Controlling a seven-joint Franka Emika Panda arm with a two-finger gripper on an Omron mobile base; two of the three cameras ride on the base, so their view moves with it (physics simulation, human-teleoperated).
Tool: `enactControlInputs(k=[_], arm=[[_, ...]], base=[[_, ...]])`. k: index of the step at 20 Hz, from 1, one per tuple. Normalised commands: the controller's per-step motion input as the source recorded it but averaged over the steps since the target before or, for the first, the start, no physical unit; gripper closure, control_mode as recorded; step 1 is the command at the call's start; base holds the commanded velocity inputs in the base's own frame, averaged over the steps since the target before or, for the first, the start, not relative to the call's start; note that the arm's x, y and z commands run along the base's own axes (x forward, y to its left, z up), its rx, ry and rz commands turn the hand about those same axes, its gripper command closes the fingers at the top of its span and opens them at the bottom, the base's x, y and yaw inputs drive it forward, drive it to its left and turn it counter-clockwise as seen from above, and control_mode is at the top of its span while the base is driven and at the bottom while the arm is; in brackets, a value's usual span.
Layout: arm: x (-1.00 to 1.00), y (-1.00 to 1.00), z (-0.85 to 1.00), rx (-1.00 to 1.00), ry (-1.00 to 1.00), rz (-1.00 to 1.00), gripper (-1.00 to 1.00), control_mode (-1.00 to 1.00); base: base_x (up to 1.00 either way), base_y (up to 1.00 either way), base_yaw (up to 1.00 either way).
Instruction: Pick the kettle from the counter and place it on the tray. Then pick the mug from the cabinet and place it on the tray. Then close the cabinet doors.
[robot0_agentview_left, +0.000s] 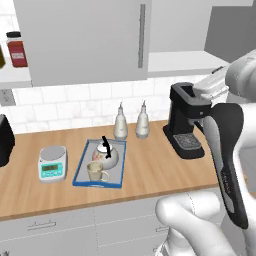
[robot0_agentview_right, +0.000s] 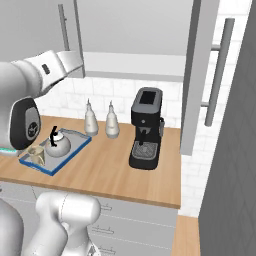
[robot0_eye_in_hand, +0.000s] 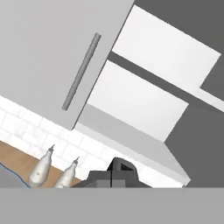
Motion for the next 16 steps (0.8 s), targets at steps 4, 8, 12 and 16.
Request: enactControlInputs(k=[4, 8, 12, 16], arm=[[-0.12, -0.51, -0.04, 0.41, -0.01, 0.03, 1.00, -1.00], [-0.01, -0.34, -0.08, 0.39, -0.03, 0.11, 1.00, -1.00], [-0.02, -0.27, -0.03, 0.26, 0.00, 0.09, 1.00, -1.00], [-0.19, -0.16, 0.00, 0.13, 0.00, 0.05, 1.00, -1.00]], base=[[0.00, 0.00, 0.00], [0.00, 0.00, 0.00], [0.00, 0.00, 0.00], [0.00, 0.00, 0.00]])
